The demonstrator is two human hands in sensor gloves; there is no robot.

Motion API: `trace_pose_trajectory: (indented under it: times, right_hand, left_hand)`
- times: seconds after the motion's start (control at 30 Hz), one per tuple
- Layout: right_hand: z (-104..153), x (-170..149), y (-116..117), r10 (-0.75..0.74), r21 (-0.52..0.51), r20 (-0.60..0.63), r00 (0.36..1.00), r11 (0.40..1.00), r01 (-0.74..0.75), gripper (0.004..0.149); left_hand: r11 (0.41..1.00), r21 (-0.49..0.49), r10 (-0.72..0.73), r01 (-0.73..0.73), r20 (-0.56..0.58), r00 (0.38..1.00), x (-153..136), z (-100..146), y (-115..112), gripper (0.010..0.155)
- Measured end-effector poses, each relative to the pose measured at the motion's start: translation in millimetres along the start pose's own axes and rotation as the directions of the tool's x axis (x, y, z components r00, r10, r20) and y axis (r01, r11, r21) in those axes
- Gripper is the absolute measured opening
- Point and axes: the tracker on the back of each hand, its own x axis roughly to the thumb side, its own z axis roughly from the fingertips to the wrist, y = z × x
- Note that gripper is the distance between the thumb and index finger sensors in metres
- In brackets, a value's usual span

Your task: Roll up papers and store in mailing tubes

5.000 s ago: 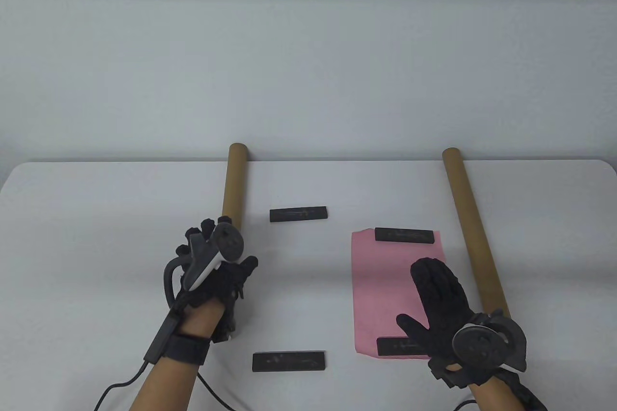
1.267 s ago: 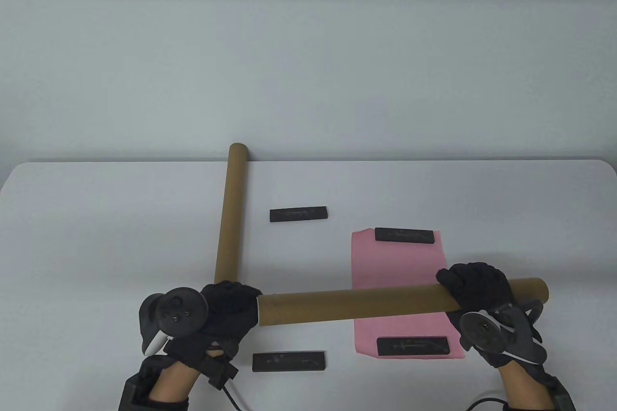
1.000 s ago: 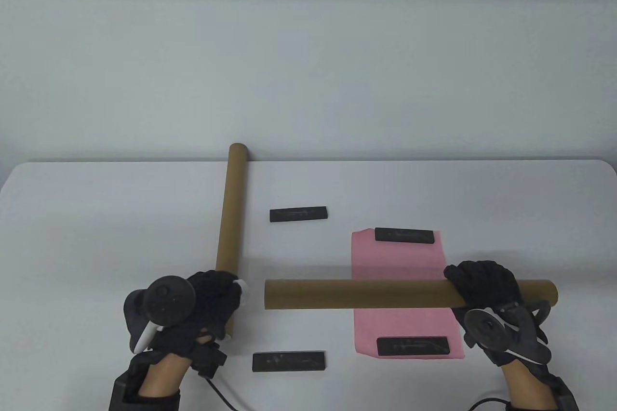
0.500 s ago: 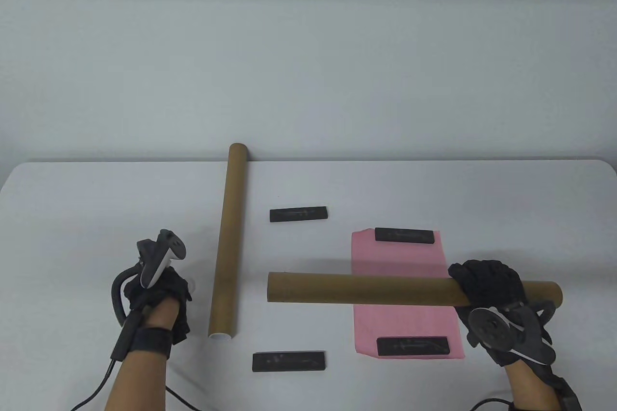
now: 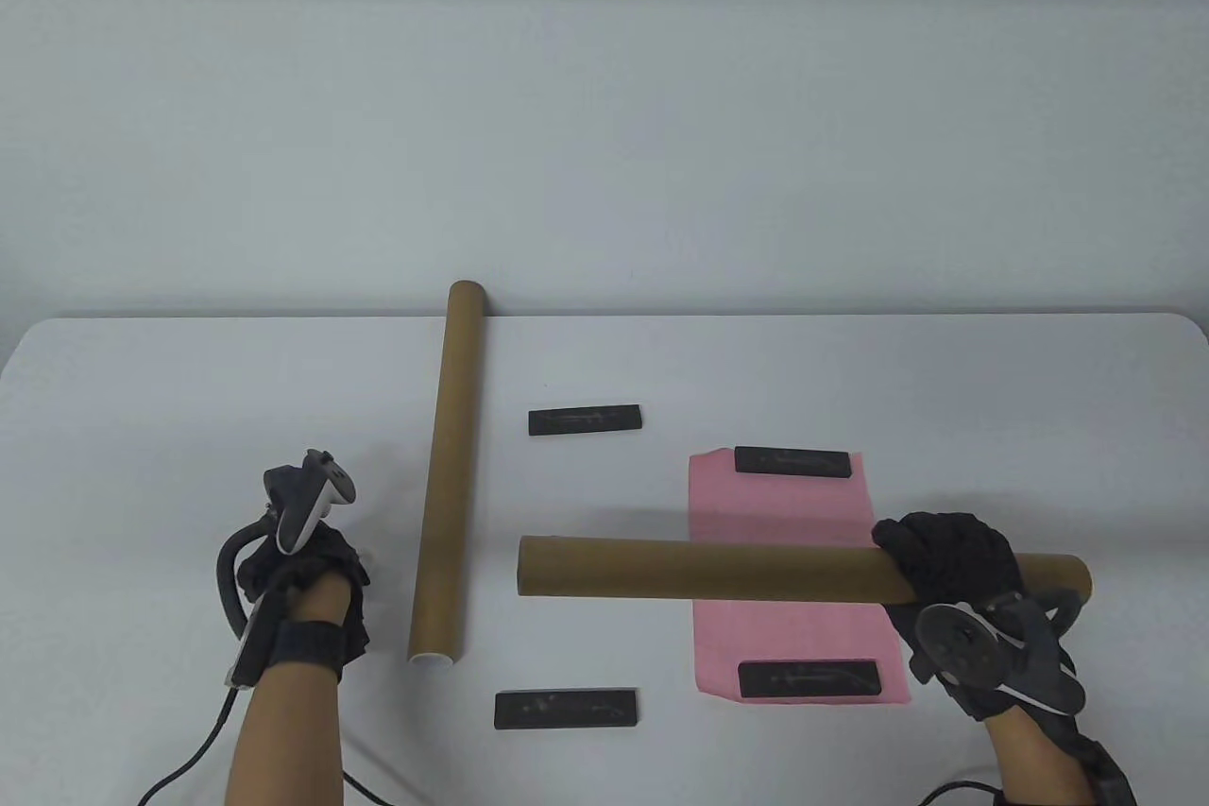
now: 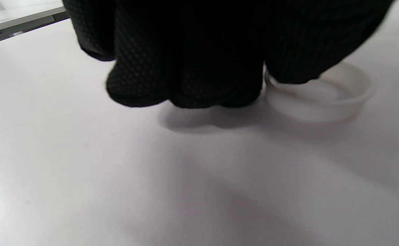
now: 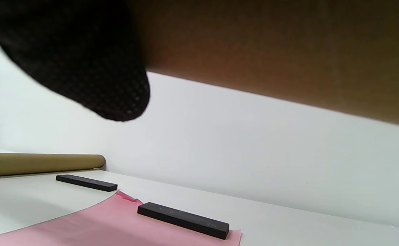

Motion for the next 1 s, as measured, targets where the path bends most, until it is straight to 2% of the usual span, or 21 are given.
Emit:
trace_pose_trajectory:
  times: [0.07, 0.13, 0.2, 0.3, 0.37, 0.47, 0.5, 0.63, 0.73, 0.9, 1.0]
  right_hand:
    - [0, 0, -1, 0.000, 0.000, -0.006, 1.000, 1.000, 0.000, 0.068]
    - [0, -1, -1, -0.009, 0.001, -0.015, 1.000, 1.000, 0.009, 0.068]
    - [-1, -2, 0, -0.017, 0.008, -0.027, 0.999, 1.000, 0.017, 0.068]
    - [-2, -3, 1, -0.023, 0.030, -0.055, 0.998, 0.999, 0.025, 0.068]
    - [-2, -5, 2, -0.034, 0.050, -0.065, 0.997, 0.998, 0.038, 0.068]
    - [-3, -10, 7, -0.099, 0.092, -0.111, 0.989, 0.990, 0.110, 0.070]
    - [-3, -12, 8, -0.119, 0.111, -0.128, 0.985, 0.985, 0.133, 0.072]
    - [-4, -23, 16, -0.205, 0.163, -0.213, 0.955, 0.957, 0.241, 0.076]
    - [-3, -32, 26, -0.246, 0.211, -0.310, 0.918, 0.924, 0.319, 0.077]
    - [-10, -45, 43, -0.246, 0.267, -0.430, 0.869, 0.885, 0.382, 0.080]
    - [-18, -55, 57, -0.265, 0.285, -0.541, 0.798, 0.835, 0.471, 0.082]
  left_hand:
    - [0.998, 0.048, 0.042, -0.042, 0.000, 0.999, -7, 8, 13, 0.052]
    - [0.987, 0.123, 0.093, -0.099, 0.056, 0.994, -13, 26, 28, 0.056]
    - [0.971, 0.186, 0.125, -0.149, 0.135, 0.983, -14, 44, 36, 0.060]
    - [0.925, 0.321, 0.101, -0.204, 0.308, 0.946, -8, 88, 44, 0.066]
    - [0.894, 0.365, 0.074, -0.260, 0.453, 0.888, -4, 115, 43, 0.074]
    - [0.815, 0.356, 0.065, -0.456, 0.726, 0.684, 3, 151, 34, 0.078]
    - [0.808, 0.345, 0.060, -0.477, 0.758, 0.650, 5, 159, 29, 0.080]
    - [0.818, 0.386, -0.108, -0.426, 0.831, 0.546, 17, 181, 6, 0.084]
    - [0.834, 0.397, -0.167, -0.382, 0.843, 0.511, 25, 183, -8, 0.085]
    - [0.841, 0.437, -0.236, -0.320, 0.828, 0.509, 30, 179, -19, 0.086]
    - [0.841, 0.437, -0.241, -0.319, 0.831, 0.502, 31, 180, -20, 0.087]
